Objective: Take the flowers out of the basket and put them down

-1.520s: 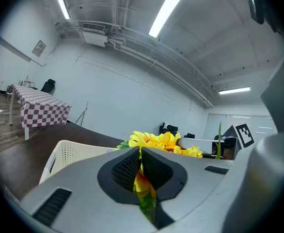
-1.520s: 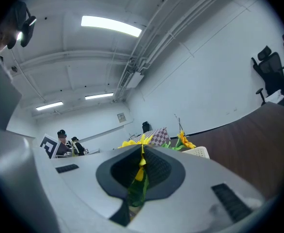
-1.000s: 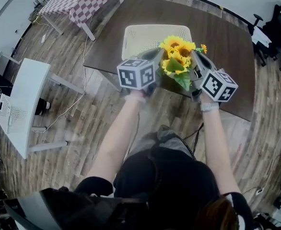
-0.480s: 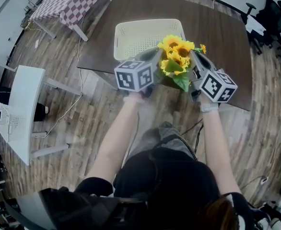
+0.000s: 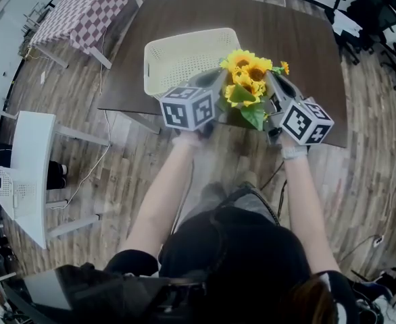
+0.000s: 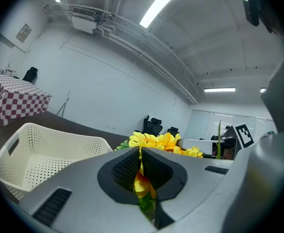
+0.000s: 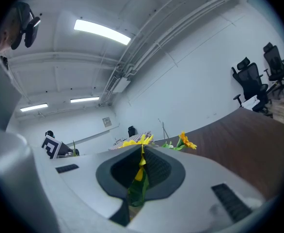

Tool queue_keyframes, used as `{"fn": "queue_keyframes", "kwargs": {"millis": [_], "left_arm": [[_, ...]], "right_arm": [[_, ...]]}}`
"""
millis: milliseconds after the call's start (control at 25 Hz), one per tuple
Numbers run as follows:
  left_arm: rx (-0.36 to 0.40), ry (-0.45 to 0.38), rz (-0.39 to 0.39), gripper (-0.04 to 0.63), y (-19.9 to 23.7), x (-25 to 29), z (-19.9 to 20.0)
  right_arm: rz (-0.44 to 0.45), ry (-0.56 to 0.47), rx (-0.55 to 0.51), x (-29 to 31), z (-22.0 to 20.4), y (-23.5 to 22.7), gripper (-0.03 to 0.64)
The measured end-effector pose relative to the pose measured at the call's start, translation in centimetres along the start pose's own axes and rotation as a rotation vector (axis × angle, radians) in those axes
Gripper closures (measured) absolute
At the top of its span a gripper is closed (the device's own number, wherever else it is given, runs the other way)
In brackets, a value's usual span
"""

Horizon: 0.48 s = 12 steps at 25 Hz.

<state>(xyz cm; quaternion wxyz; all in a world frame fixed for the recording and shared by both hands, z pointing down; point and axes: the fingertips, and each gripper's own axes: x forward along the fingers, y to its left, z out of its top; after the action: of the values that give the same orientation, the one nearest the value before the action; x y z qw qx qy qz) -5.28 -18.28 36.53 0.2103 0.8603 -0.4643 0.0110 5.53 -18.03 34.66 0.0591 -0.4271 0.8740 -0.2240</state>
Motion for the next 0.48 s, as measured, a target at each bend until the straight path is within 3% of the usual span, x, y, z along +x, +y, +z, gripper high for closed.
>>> {"fn": "queue_keyframes", "kwargs": {"millis": [480], "left_arm": [[0.011, 0.022, -0.087, 0.584, -5.5, 6.1, -0.2]], "right_arm": [[-0.082, -0.030, 0.000, -3.9, 3.0, -6.2, 0.609]]}}
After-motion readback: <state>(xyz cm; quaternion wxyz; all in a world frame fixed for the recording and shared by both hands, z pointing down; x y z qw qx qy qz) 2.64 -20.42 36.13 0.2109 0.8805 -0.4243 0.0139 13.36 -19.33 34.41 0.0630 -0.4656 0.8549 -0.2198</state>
